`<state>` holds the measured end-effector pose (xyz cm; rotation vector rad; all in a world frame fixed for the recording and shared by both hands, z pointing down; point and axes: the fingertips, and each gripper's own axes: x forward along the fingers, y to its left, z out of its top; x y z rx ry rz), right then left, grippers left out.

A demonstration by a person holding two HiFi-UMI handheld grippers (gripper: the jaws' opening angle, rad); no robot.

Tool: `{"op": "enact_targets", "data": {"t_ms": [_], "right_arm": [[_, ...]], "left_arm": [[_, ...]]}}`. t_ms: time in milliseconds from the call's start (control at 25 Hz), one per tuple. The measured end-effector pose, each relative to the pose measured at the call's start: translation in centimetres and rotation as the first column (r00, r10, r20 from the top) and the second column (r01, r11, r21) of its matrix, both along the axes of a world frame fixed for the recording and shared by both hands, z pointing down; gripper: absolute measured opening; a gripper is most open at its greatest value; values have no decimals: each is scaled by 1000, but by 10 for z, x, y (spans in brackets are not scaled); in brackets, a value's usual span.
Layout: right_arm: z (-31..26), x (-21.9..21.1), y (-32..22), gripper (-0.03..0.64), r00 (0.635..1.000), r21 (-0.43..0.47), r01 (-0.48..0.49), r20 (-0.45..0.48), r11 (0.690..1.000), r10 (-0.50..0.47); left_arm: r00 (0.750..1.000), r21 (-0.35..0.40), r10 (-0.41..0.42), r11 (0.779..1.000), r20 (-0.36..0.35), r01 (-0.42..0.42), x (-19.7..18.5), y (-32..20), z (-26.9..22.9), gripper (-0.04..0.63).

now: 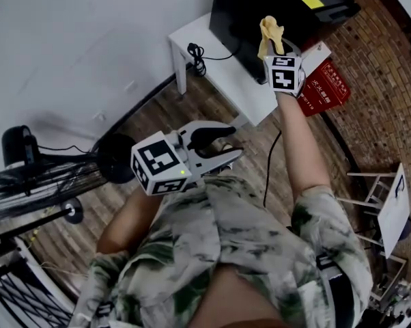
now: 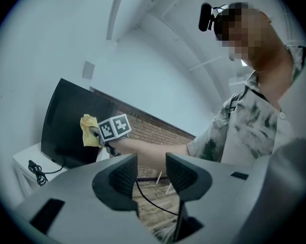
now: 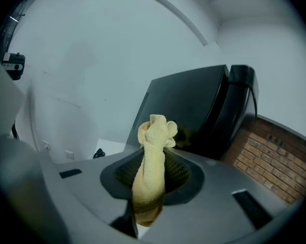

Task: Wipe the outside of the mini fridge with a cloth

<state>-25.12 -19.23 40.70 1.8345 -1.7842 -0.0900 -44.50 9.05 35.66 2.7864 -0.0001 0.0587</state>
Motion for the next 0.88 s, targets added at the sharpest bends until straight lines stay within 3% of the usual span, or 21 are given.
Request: {"op": "enact_targets", "data": {"t_ms": [520, 720, 880], "right_arm": [[116, 3, -16, 98, 999, -206, -29, 18, 978, 33], [103, -8, -18, 98, 1000, -203, 7, 28, 979, -1], [51, -33, -19, 98, 997, -115, 71, 48, 991, -66]], "left_arm": [[999, -30, -49, 998, 23, 49, -20, -5, 11, 166], [998, -22, -63, 998, 20, 64, -20, -15, 9, 166], [998, -8, -68, 998, 2, 68, -20, -18, 2, 166]]}}
